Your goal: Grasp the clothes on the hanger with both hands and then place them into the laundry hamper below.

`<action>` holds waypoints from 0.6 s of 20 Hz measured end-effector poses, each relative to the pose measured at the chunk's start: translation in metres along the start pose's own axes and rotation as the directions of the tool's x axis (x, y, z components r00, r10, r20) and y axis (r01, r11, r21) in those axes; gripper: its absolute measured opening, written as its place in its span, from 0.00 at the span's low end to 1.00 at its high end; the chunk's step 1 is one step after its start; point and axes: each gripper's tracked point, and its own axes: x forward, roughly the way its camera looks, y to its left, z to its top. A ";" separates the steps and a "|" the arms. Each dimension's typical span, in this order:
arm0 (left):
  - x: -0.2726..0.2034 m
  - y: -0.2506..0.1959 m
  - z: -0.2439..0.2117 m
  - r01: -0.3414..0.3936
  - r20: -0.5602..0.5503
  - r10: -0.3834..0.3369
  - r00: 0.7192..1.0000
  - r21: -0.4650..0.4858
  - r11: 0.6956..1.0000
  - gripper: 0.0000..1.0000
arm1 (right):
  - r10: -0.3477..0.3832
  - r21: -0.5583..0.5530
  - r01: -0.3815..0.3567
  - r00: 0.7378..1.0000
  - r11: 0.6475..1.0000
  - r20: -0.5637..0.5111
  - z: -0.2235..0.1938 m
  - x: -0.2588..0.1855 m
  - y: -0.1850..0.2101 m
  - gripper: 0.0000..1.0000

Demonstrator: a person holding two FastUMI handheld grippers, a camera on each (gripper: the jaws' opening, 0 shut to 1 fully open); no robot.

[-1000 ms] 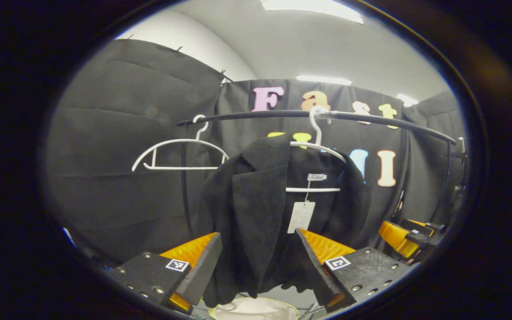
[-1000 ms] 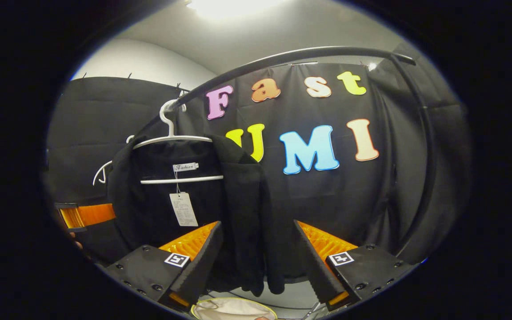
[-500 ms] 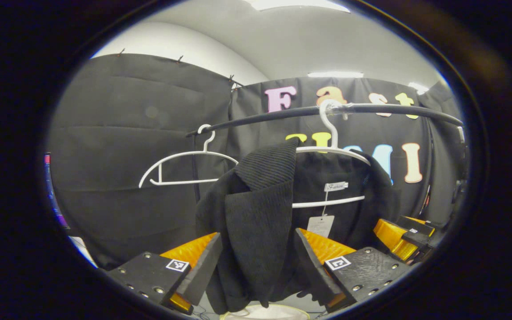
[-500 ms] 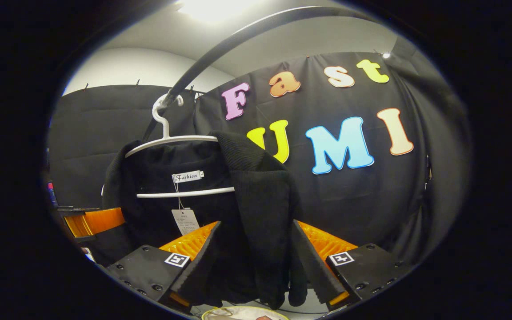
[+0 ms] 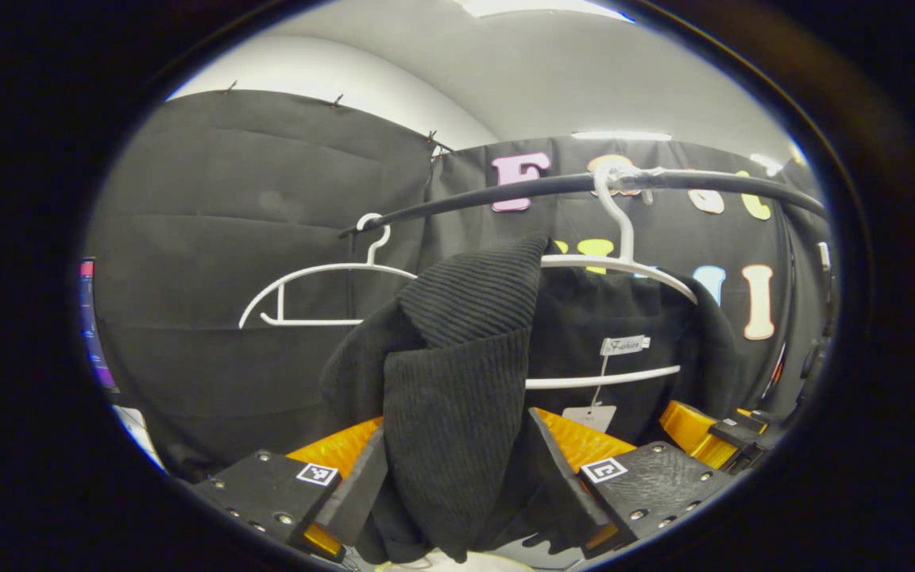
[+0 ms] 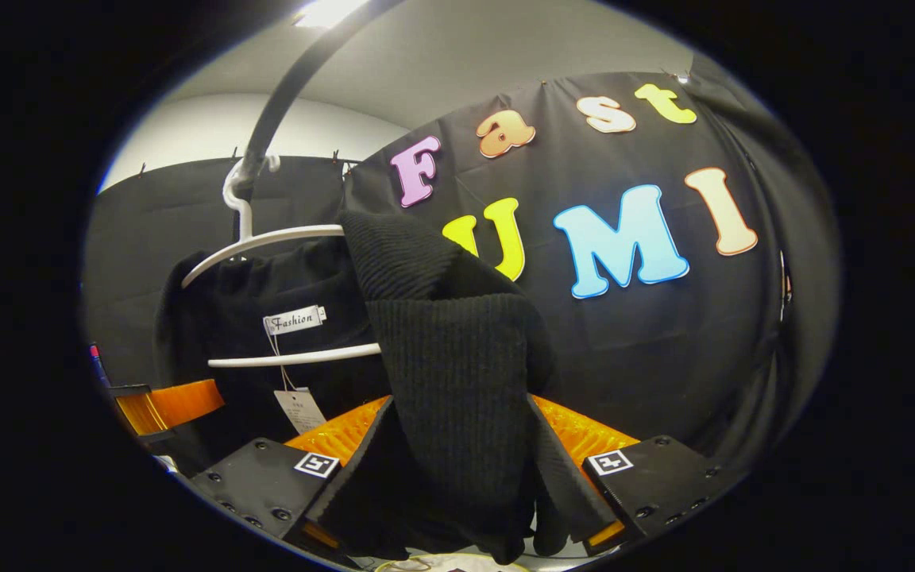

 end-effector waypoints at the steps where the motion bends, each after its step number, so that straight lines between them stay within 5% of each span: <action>1: 0.001 0.001 0.000 -0.007 0.002 0.007 1.000 0.000 1.000 0.96 | 0.008 0.003 -0.008 1.000 1.000 0.003 0.001 0.002 0.000 0.95; 2: 0.005 0.003 -0.001 -0.016 0.004 0.016 1.000 0.001 1.000 0.96 | 0.016 0.002 -0.016 1.000 1.000 0.004 0.000 0.004 0.002 0.86; 4: 0.004 0.006 -0.002 -0.044 0.002 0.044 0.999 -0.006 0.999 0.75 | 0.033 0.000 -0.033 0.999 0.999 -0.008 -0.003 0.006 0.003 0.80; 7: 0.003 -0.001 -0.001 -0.010 0.003 0.010 1.000 -0.021 1.000 0.44 | -0.001 0.022 0.001 1.000 1.000 -0.003 0.000 0.008 -0.008 0.16; 10: -0.004 0.010 0.005 -0.043 0.042 0.044 0.998 -0.038 0.998 0.12 | 0.051 0.076 -0.049 0.999 0.996 -0.018 0.004 0.011 -0.005 0.23; 11: -0.006 0.001 0.006 0.004 0.044 -0.002 0.999 -0.060 0.998 0.13 | 0.094 0.102 -0.091 0.995 0.991 -0.029 -0.003 0.013 0.000 0.08; 12: -0.008 -0.006 0.009 0.039 0.054 -0.034 0.998 -0.096 0.995 0.08 | 0.131 0.126 -0.125 0.991 0.984 -0.035 0.000 0.014 0.003 0.09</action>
